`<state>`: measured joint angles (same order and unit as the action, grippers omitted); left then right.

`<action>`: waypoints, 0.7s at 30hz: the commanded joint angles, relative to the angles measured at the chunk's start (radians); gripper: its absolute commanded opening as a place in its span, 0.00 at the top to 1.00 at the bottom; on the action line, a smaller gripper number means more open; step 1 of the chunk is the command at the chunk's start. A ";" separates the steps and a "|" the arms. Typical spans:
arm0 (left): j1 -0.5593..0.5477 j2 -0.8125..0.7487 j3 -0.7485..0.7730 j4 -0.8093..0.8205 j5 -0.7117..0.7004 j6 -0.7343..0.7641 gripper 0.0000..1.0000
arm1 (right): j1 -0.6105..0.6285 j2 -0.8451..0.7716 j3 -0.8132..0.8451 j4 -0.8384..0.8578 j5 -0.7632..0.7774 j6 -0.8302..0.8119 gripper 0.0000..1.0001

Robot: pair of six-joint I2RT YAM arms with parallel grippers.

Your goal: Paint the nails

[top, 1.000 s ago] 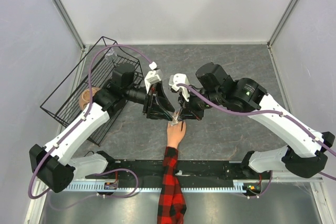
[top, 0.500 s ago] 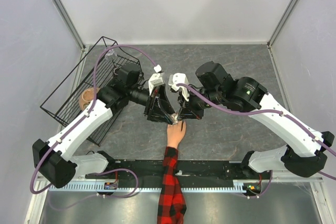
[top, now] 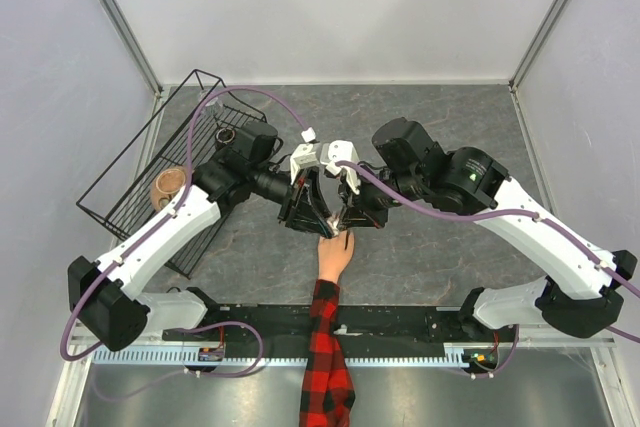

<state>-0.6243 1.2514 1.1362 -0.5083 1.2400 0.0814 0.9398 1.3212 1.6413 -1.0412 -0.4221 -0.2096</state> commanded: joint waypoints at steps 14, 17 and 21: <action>-0.015 -0.089 0.053 0.089 -0.396 0.103 0.98 | -0.006 -0.054 -0.005 0.161 0.459 0.358 0.04; -0.015 -0.119 0.013 0.209 -0.571 0.013 0.98 | -0.019 -0.037 0.077 0.116 0.639 0.507 0.02; -0.015 -0.142 -0.007 0.361 -0.865 -0.149 0.98 | -0.119 0.010 0.262 0.055 0.654 0.674 0.02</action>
<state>-0.6365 1.1446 1.1431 -0.3626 0.7136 0.1116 0.9047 1.3109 1.7107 -0.9642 0.0891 0.2241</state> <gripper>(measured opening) 0.266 0.982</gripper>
